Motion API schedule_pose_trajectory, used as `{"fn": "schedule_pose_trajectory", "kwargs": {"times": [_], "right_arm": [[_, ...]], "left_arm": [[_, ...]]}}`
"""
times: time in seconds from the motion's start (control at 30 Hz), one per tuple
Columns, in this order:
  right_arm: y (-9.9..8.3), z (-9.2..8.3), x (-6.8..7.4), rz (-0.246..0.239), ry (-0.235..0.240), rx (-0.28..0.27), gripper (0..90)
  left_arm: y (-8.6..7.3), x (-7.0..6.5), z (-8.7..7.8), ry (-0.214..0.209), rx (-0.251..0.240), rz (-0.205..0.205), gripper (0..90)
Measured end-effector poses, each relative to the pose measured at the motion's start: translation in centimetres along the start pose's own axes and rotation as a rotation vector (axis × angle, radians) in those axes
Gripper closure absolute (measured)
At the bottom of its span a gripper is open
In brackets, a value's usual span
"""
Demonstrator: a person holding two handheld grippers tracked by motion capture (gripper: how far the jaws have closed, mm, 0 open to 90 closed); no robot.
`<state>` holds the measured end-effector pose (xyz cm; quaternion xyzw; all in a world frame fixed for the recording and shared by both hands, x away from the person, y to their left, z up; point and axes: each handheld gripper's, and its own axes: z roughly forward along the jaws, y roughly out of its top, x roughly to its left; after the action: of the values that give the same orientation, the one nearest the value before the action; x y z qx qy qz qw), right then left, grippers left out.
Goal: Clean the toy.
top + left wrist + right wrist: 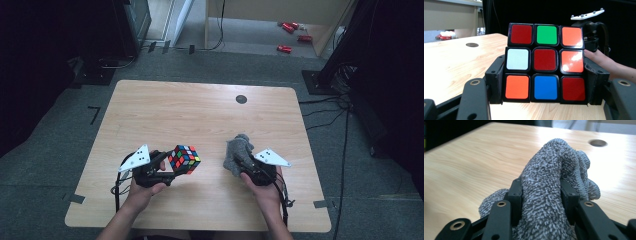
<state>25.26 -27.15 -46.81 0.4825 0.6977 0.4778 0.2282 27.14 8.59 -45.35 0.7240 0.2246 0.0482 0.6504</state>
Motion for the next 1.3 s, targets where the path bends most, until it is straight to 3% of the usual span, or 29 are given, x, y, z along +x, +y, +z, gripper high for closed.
{"fn": "schedule_pose_trajectory", "kwargs": {"times": [0.13,0.33,0.47,0.7,0.8,1.03,1.3], "right_arm": [[-1.0,0.7,-1.0,-0.032,-0.069,0.043,61.4],[-2.3,1.7,-2.1,-0.009,-0.088,0.091,59.4],[-2.8,2.2,-2.5,0.002,-0.087,0.116,51.2],[-2.0,1.3,-2.1,-0.025,-0.088,0.044,36.7],[-1.4,0.7,-1.3,-0.028,-0.010,-0.005,34.5],[-0.4,0.5,2.8,-0.148,0.182,-0.118,31.2],[-0.8,1.0,5.7,-0.269,0.285,-0.195,30.1]], "left_arm": [[-0.2,0.2,0.1,0.006,0.010,-0.007,34.3],[-0.3,0.4,0.1,0.018,0.012,-0.015,34.4],[-0.4,0.5,0.1,0.024,0.017,-0.019,34.4],[-0.4,0.8,0.1,0.039,0.028,-0.031,34.3],[-0.5,0.8,0.1,0.040,0.031,-0.036,34.4],[-0.5,0.8,0.3,0.042,0.039,-0.044,34.4],[-0.4,0.5,0.8,0.040,0.051,-0.058,34.3]]}}
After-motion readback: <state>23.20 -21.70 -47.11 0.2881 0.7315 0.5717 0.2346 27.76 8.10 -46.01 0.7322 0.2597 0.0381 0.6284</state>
